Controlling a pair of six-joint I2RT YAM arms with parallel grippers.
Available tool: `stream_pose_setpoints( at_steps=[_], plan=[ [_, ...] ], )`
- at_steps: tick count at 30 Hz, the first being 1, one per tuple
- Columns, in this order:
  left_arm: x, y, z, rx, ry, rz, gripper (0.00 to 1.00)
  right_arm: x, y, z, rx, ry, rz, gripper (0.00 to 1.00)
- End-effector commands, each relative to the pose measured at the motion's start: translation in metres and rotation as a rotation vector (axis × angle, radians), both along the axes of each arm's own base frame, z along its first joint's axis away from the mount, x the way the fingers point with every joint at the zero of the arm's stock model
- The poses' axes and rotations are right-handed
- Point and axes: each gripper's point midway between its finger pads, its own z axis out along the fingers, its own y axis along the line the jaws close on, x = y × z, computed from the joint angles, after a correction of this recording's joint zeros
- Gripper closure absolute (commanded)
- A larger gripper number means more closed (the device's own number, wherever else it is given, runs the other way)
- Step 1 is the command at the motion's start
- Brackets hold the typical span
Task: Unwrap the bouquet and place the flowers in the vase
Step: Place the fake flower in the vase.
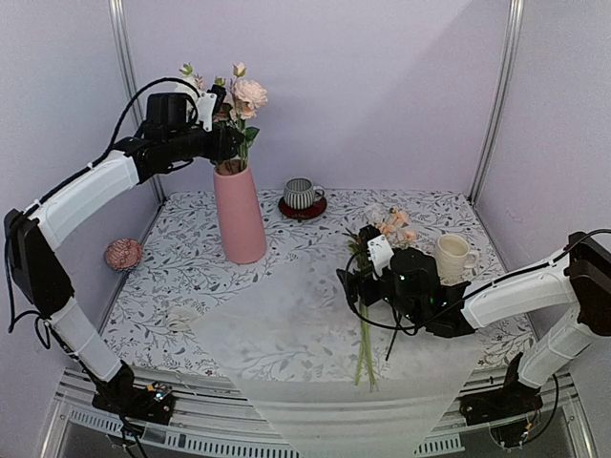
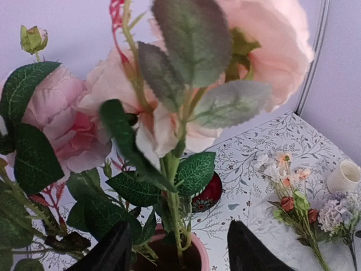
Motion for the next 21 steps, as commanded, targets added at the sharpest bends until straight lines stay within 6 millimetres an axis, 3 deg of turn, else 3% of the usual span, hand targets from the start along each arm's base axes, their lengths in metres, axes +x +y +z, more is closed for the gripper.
stream_pose_setpoints(
  at_steps=[1, 11, 15, 17, 19, 21],
  plan=[
    [-0.010, 0.001, 0.000, -0.013, 0.026, 0.015, 0.39, 0.003, 0.007, 0.004, 0.005, -0.001, 0.010, 0.01],
    [-0.074, 0.000, 0.002, -0.093, 0.055, -0.051, 0.32, 0.000, 0.001, 0.008, 0.024, 0.020, -0.003, 0.01],
    [-0.106, 0.003, -0.010, -0.147, 0.088, -0.085, 0.28, -0.004, -0.011, 0.018, 0.077, 0.124, -0.068, 0.14],
    [-0.122, 0.003, -0.022, -0.187, 0.116, -0.109, 0.23, -0.010, -0.017, 0.025, 0.146, 0.185, -0.098, 0.19],
    [-0.135, 0.004, -0.034, -0.213, 0.140, -0.130, 0.05, -0.016, -0.018, 0.032, 0.195, 0.241, -0.091, 0.21],
    [-0.143, 0.006, -0.049, -0.217, 0.172, -0.134, 0.02, -0.021, -0.016, 0.034, 0.208, 0.304, -0.090, 0.22]
  ],
)
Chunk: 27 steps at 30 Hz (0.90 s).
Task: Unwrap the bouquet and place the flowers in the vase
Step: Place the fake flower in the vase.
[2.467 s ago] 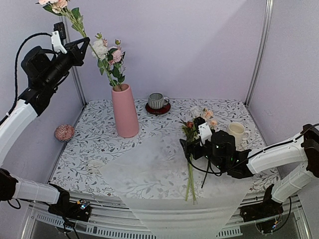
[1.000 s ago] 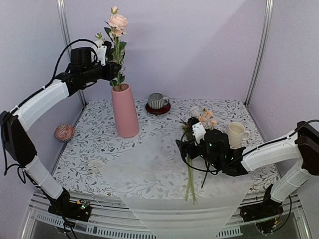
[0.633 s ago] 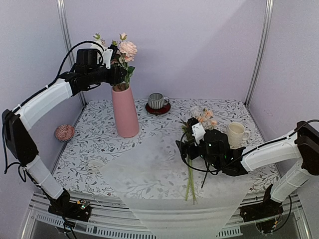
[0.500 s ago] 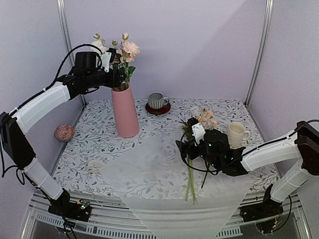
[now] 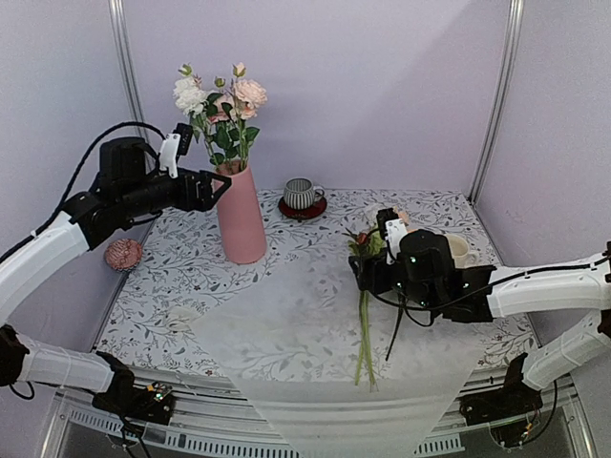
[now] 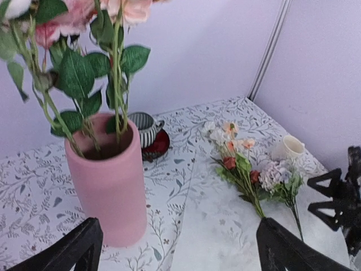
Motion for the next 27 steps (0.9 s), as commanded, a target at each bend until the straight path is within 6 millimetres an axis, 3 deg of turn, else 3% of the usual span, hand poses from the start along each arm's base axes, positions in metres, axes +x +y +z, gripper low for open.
stream_pose_setpoints(
  at_steps=[1, 5, 10, 13, 27],
  plan=[
    [-0.019, -0.005, -0.035, -0.048, 0.093, -0.044, 0.02, -0.011, 0.000, 0.007, 0.091, 0.188, -0.031, 0.22],
    [-0.026, -0.001, -0.058, -0.036, 0.129, -0.038, 0.02, -0.022, 0.007, -0.015, 0.051, 0.368, -0.036, 0.30],
    [-0.031, -0.004, -0.076, -0.046, 0.157, -0.064, 0.02, -0.031, 0.014, -0.038, 0.019, 0.504, -0.042, 0.58],
    [-0.033, -0.009, -0.081, -0.065, 0.163, -0.087, 0.02, -0.032, 0.015, -0.047, 0.005, 0.538, -0.058, 0.68],
    [-0.038, -0.012, -0.090, -0.088, 0.177, -0.108, 0.02, -0.041, 0.013, -0.098, -0.064, 0.699, -0.119, 0.78]
  ],
)
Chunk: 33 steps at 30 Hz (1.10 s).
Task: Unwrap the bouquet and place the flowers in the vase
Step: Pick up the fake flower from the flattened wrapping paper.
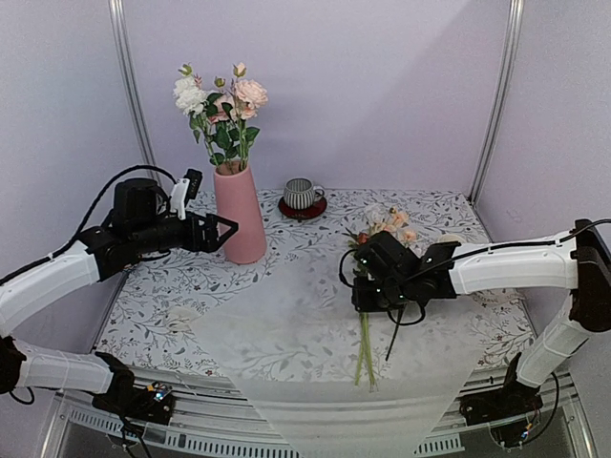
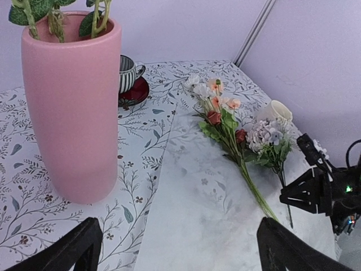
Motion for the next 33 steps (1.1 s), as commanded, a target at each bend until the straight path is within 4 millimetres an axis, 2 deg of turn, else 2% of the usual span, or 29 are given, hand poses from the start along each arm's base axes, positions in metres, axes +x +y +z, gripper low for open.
stream_pose_setpoints(
  at_steps=[1, 5, 17, 33],
  plan=[
    [-0.005, -0.004, 0.007, -0.032, -0.024, -0.021, 0.02, -0.006, 0.001, -0.018, -0.012, 0.079, -0.014, 0.79],
    [-0.005, -0.005, 0.006, -0.036, -0.021, -0.025, 0.02, -0.010, 0.002, -0.033, -0.033, 0.127, -0.017, 0.86],
    [-0.004, -0.009, -0.005, -0.048, 0.004, -0.034, 0.02, -0.015, -0.002, -0.055, -0.081, 0.181, -0.039, 0.85],
    [-0.003, -0.010, -0.006, -0.050, 0.009, -0.036, 0.02, -0.018, -0.009, -0.081, -0.141, 0.219, -0.055, 0.84]
  ],
)
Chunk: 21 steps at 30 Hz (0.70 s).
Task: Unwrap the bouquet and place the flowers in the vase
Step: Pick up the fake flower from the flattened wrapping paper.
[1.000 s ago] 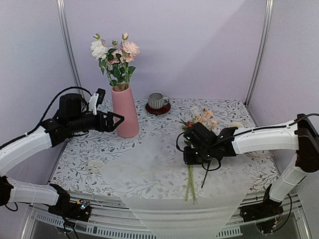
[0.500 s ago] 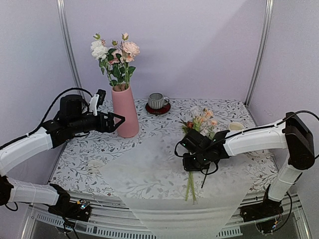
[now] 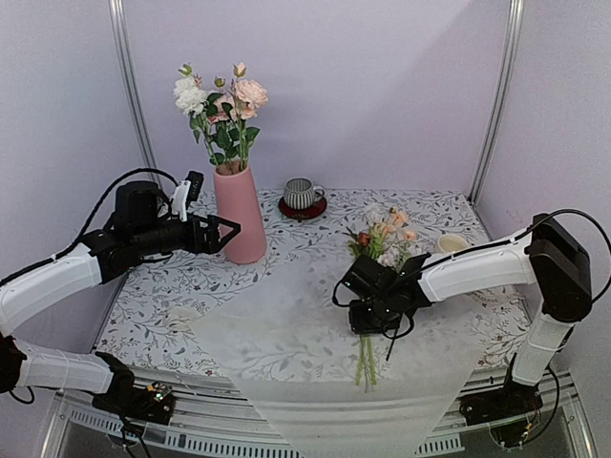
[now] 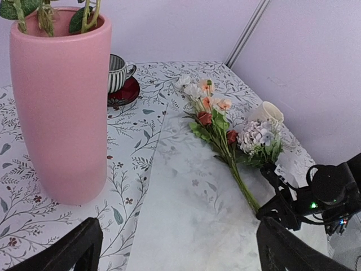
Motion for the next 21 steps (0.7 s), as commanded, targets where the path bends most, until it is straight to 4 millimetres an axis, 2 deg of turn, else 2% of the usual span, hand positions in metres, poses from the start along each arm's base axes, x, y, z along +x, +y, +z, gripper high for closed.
stream_pose_setpoints(
  at_steps=[1, 13, 16, 17, 21],
  plan=[
    [-0.001, -0.004, -0.003, -0.008, 0.002, -0.012, 0.02, 0.003, 0.000, -0.005, -0.016, 0.010, -0.020, 0.84],
    [-0.002, -0.004, -0.003, -0.012, 0.004, -0.015, 0.02, 0.001, -0.002, -0.018, -0.043, 0.033, -0.022, 0.84],
    [-0.002, -0.004, -0.003, -0.013, 0.005, -0.014, 0.02, 0.003, 0.001, -0.014, -0.028, 0.024, -0.021, 0.87],
    [-0.002, -0.005, -0.002, -0.014, 0.004, -0.016, 0.02, 0.004, 0.002, -0.011, -0.022, 0.017, -0.021, 0.92],
    [-0.002, -0.005, -0.001, -0.018, 0.003, -0.019, 0.02, 0.012, 0.004, 0.013, 0.017, -0.040, -0.047, 0.95]
  ],
)
